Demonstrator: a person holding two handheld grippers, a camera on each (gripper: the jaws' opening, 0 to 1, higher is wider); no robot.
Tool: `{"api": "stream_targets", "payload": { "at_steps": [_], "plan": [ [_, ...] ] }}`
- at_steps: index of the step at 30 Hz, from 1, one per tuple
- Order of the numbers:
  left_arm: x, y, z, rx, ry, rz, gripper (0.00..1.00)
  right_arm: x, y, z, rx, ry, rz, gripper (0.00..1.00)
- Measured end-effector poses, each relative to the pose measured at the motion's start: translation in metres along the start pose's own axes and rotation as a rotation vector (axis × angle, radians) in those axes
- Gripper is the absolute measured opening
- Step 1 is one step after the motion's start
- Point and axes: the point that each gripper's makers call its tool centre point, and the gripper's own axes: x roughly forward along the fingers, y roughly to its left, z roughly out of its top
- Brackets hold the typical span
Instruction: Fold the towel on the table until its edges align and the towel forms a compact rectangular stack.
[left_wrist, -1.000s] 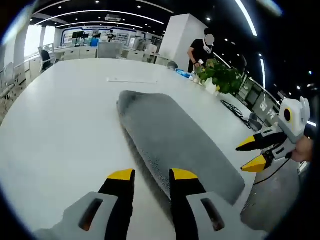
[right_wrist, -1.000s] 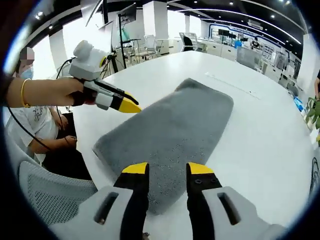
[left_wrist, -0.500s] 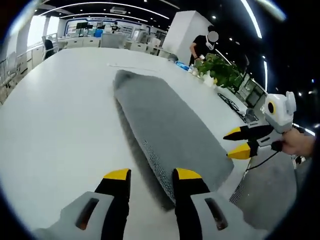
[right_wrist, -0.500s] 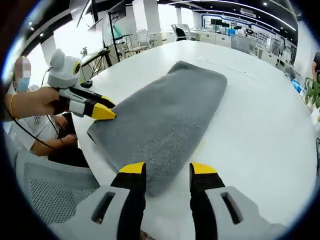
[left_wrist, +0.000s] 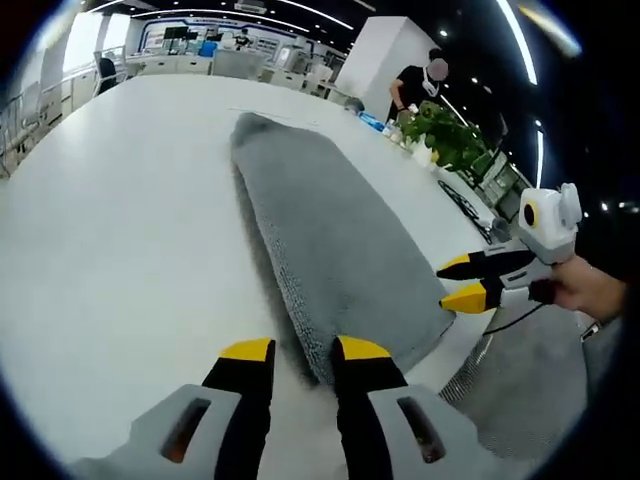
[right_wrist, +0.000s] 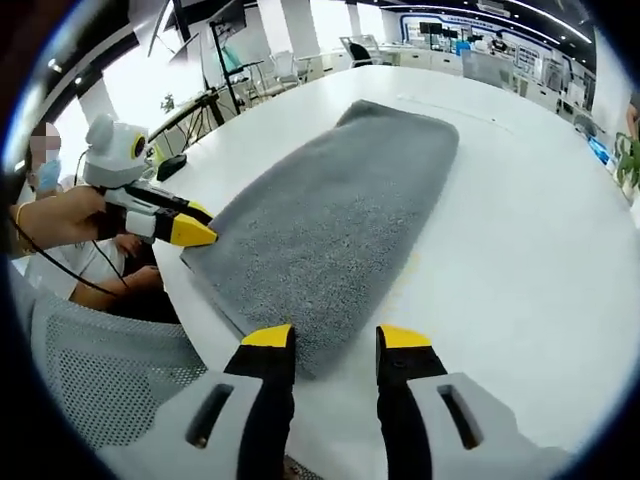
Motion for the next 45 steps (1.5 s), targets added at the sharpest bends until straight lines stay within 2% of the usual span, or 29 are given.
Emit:
{"api": "stream_targets", "payload": {
  "at_steps": [2, 6, 9, 12, 15, 18, 20, 24, 28, 31, 39, 42, 45],
  "plan": [
    [0.0, 0.0, -0.003, -0.019, 0.002, 0.007, 0.22, 0.002, 0.0, -0.002, 0.003, 0.001, 0.0, 0.29],
    [-0.006, 0.0, -0.007, -0.153, -0.014, 0.026, 0.19, 0.006, 0.002, -0.006, 0.015, 0.003, 0.01, 0.26],
    [-0.002, -0.004, -0.009, -0.141, -0.02, 0.008, 0.13, 0.008, 0.01, -0.007, 0.02, -0.007, 0.043, 0.19],
    [-0.003, -0.004, -0.007, -0.189, -0.03, 0.005, 0.11, 0.009, 0.009, -0.006, -0.001, -0.001, 0.028, 0.19],
    [-0.004, -0.003, -0.006, -0.202, -0.03, 0.01, 0.09, 0.008, 0.005, -0.007, 0.025, -0.004, 0.005, 0.22],
    [-0.004, -0.001, -0.006, -0.183, -0.033, 0.014, 0.08, 0.007, 0.004, -0.008, 0.05, -0.012, 0.003, 0.22],
    [-0.004, 0.0, -0.005, -0.188, -0.034, 0.013, 0.07, 0.007, 0.007, -0.011, 0.101, -0.015, 0.018, 0.2],
    [-0.005, -0.002, -0.005, -0.183, -0.028, 0.008, 0.06, 0.009, 0.007, -0.011, 0.115, -0.019, 0.029, 0.17],
    [-0.005, -0.005, -0.004, -0.147, -0.016, 0.001, 0.05, 0.006, 0.01, -0.008, 0.125, -0.032, 0.045, 0.06],
    [-0.004, -0.006, -0.004, -0.133, -0.016, -0.012, 0.05, 0.001, 0.007, -0.007, 0.132, -0.04, 0.047, 0.04],
    [-0.005, -0.029, -0.008, -0.094, -0.013, -0.094, 0.04, -0.021, -0.001, -0.012, 0.146, -0.055, 0.041, 0.02],
    [-0.005, -0.041, -0.014, -0.07, -0.002, -0.122, 0.04, -0.029, -0.003, -0.018, 0.171, -0.057, 0.04, 0.01],
    [-0.003, -0.045, -0.015, -0.063, 0.006, -0.147, 0.04, -0.041, -0.002, -0.022, 0.193, -0.061, 0.036, 0.01]
  ]
}}
